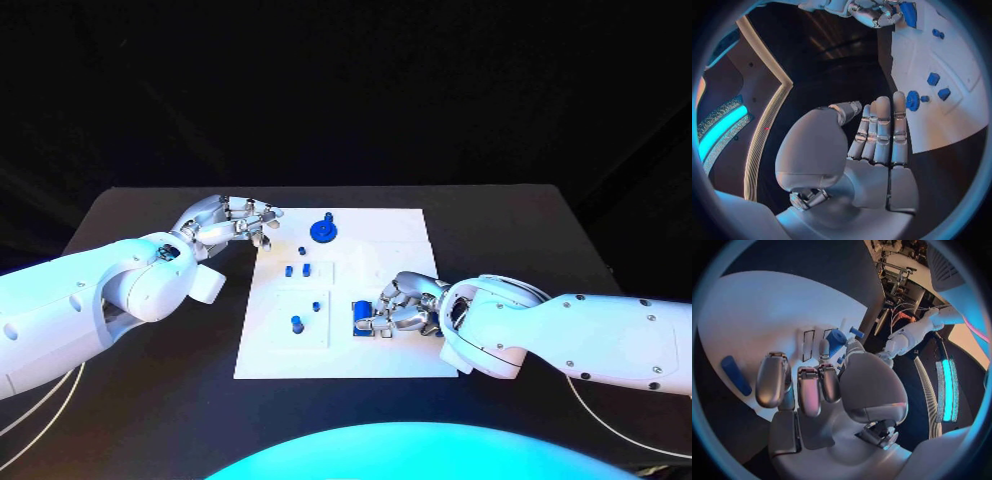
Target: Assemble the parts on the task board
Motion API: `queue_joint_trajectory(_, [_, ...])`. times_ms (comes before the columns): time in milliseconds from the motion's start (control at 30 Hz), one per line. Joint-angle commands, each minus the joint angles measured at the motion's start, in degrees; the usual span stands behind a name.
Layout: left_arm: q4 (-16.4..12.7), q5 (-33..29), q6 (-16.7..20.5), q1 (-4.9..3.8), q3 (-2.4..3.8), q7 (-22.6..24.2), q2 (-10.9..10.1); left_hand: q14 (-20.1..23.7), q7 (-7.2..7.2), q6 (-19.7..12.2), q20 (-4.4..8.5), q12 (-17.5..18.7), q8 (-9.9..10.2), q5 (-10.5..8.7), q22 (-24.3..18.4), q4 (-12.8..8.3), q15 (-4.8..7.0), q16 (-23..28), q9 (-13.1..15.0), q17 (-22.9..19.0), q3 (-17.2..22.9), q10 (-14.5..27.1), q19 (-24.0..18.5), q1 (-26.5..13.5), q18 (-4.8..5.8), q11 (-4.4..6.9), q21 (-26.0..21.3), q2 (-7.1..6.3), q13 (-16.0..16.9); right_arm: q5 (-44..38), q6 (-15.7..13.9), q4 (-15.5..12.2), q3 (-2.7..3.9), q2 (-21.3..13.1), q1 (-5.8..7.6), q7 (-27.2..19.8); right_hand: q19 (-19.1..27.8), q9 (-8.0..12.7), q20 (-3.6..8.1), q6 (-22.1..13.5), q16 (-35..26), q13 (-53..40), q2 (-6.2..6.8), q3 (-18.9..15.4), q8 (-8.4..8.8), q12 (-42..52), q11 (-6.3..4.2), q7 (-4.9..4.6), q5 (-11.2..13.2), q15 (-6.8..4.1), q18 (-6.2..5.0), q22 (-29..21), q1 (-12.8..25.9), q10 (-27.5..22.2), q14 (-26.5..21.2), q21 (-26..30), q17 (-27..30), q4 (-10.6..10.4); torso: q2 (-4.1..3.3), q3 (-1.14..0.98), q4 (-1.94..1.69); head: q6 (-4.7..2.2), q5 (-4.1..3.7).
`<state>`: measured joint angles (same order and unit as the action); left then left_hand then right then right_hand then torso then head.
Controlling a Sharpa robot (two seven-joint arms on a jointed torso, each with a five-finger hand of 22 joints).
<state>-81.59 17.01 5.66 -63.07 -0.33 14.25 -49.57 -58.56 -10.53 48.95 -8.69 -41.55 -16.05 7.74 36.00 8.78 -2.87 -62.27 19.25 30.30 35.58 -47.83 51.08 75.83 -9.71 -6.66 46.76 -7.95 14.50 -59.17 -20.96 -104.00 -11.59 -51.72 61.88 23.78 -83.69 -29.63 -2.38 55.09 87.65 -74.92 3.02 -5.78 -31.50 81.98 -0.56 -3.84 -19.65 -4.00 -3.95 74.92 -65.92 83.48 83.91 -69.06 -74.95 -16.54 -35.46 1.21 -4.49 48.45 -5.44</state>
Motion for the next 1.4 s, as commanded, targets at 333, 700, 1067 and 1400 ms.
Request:
queue_joint_trajectory(333, [-0.1,0.1,-0.9,-0.02,0.03,0.1,0.1,0.0,0.02,-0.5,-0.11,0.3,0.4,0.10,-0.1,0.4,-0.17,0.3,-0.1,0.0,-0.1,0.0,0.4,-0.3,-0.78,-0.13,-0.3,0.18,-0.1,-1.9,0.8,0.5,0.00,0.3,-0.10,0.4,-0.9,0.3,0.23,0.4,0.2,-6.1,-1.72,1.0,-0.41,0.4,-0.20,0.52,0.0,-0.22,0.39,10.4,-2.1,0.6,4.9,-0.4,-9.3,0.0,-0.03,-0.02,-0.01,0.03,0.00])
queue_joint_trajectory(700, [-0.1,0.1,-0.8,-0.02,0.03,0.1,0.1,0.0,0.02,-0.5,-0.11,0.3,0.4,0.10,-0.1,0.4,-0.17,0.3,-0.1,0.0,-0.1,0.0,0.4,-0.3,-0.78,-0.13,-0.3,0.18,-0.1,-2.3,1.0,1.0,0.00,0.3,-0.10,0.6,-1.0,0.3,0.26,0.4,0.3,-6.2,-2.03,1.2,-0.39,0.5,-0.22,0.54,0.0,-0.24,0.41,10.4,-2.4,0.6,4.9,-0.5,-9.4,-0.1,-0.04,-0.04,0.02,-0.02,0.01])
queue_joint_trajectory(1067, [-0.1,0.1,-0.8,-0.02,0.03,0.2,0.0,0.0,0.02,-0.5,-0.14,0.2,0.4,0.13,-0.2,0.7,-0.19,0.3,-0.1,0.0,0.0,0.0,0.5,-0.4,-0.79,-0.14,-0.4,0.45,-0.1,-2.4,0.1,0.5,0.00,-0.4,-0.10,-1.0,-0.9,0.6,0.33,0.4,0.2,-6.2,-1.26,1.2,-0.25,0.4,-0.27,0.56,0.0,-0.29,0.39,10.4,-4.4,0.7,4.9,-0.3,-9.3,0.1,-0.03,-0.06,0.00,0.14,0.01])
queue_joint_trajectory(1400, [-0.1,0.1,-0.6,-0.02,0.03,0.3,-0.1,0.0,0.02,-0.5,-0.14,0.2,0.4,0.13,-0.2,0.7,-0.19,0.3,-0.1,0.0,0.0,0.0,0.5,-0.4,-0.79,-0.14,-0.4,0.45,-0.1,3.4,-5.8,-1.2,0.03,-4.4,0.50,-8.3,0.6,2.2,-0.45,-3.4,-0.9,-4.0,-0.87,1.2,2.78,-1.7,1.25,-1.27,0.1,0.87,-0.34,9.2,-6.8,-1.2,4.3,4.6,-6.8,0.0,0.03,0.00,0.08,-0.03,-0.09])
